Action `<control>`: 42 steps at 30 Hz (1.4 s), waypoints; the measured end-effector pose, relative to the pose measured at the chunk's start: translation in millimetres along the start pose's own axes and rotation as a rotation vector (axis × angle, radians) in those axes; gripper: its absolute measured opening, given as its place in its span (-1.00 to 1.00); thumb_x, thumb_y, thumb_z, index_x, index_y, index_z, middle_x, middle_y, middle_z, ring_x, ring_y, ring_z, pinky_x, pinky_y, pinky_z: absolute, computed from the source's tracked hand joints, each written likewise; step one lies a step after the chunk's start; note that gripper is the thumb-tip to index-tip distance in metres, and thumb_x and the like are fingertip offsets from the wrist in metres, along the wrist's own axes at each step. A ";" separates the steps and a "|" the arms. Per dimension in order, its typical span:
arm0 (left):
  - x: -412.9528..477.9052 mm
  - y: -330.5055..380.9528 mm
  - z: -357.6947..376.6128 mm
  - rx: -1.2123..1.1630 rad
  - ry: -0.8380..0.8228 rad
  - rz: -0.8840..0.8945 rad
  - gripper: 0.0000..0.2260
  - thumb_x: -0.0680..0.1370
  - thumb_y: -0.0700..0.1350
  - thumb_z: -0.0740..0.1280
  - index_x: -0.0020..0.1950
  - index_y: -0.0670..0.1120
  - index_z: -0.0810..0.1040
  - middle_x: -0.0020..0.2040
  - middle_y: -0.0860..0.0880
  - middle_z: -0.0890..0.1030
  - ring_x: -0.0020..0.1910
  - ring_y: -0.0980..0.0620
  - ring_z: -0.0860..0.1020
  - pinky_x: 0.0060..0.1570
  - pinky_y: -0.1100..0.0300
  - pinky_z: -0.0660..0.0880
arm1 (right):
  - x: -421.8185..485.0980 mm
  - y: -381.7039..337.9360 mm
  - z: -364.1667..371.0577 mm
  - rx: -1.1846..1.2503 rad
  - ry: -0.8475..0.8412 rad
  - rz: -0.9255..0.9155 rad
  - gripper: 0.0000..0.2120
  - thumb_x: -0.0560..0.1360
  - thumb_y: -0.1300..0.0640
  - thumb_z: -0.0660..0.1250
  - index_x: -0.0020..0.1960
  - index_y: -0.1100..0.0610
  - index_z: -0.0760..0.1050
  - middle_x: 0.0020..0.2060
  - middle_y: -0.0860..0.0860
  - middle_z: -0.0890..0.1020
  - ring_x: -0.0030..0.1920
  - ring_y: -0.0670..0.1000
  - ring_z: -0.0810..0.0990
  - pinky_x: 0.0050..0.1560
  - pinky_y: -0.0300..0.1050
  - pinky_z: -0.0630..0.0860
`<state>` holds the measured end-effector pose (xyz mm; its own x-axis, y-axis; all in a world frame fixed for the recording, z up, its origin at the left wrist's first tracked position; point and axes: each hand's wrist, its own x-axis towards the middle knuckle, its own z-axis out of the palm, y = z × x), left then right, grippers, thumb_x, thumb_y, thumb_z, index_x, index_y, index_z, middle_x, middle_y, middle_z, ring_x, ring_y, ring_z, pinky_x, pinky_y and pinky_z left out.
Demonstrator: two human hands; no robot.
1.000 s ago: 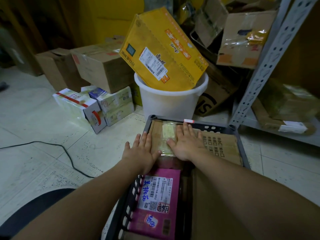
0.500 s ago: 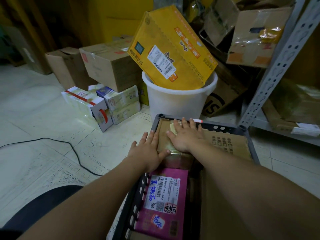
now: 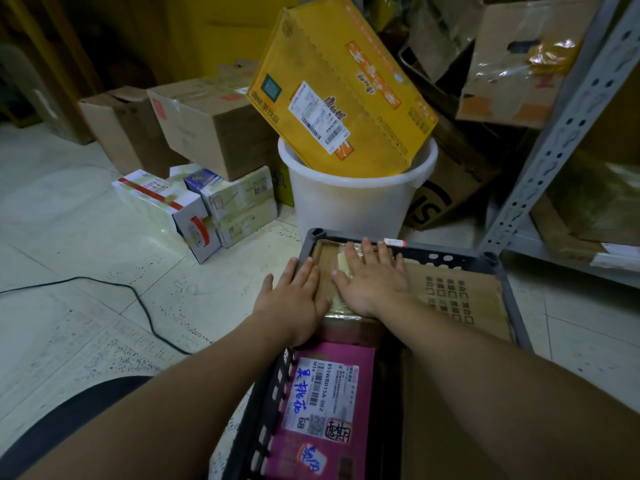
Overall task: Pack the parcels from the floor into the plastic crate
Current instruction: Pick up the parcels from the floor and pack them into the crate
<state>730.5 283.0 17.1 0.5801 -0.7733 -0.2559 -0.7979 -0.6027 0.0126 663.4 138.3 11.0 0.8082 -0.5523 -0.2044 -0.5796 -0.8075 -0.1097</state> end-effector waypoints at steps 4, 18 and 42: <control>0.1 1.6 0.0 0.056 -0.008 -0.004 -0.42 0.60 0.20 -0.19 0.55 -0.04 -0.20 0.56 0.01 -0.24 0.52 -0.03 -0.28 0.47 -0.17 -0.11 | -0.8 0.1 -0.9 0.002 -0.015 -0.003 -0.35 0.58 -0.30 -0.15 0.57 -0.06 -0.21 0.56 0.01 -0.21 0.54 0.13 -0.28 0.49 0.22 -0.25; -12.5 1.4 -3.6 -0.037 -0.006 -0.045 -0.40 0.60 0.21 -0.16 0.54 -0.05 -0.25 0.56 -0.01 -0.23 0.54 -0.06 -0.22 0.47 -0.19 -0.05 | -40.1 7.4 -3.6 0.031 -0.010 -0.017 -0.31 0.58 -0.29 -0.13 0.58 0.03 -0.20 0.56 0.03 -0.21 0.54 0.06 -0.31 0.50 0.18 -0.23; -6.8 -5.8 -4.2 -0.190 0.015 -0.055 -0.41 0.60 0.21 -0.09 0.56 -0.01 -0.12 0.57 0.01 -0.14 0.55 -0.06 -0.13 0.46 -0.17 0.02 | -37.2 11.6 -11.6 0.069 0.015 0.013 -0.31 0.56 -0.33 -0.09 0.58 -0.03 -0.10 0.57 0.02 -0.15 0.56 0.06 -0.22 0.50 0.20 -0.15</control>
<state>731.8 290.9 22.8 0.6253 -0.7403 -0.2470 -0.7206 -0.6692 0.1813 627.9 147.1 28.7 0.8018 -0.5658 -0.1921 -0.5952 -0.7845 -0.1739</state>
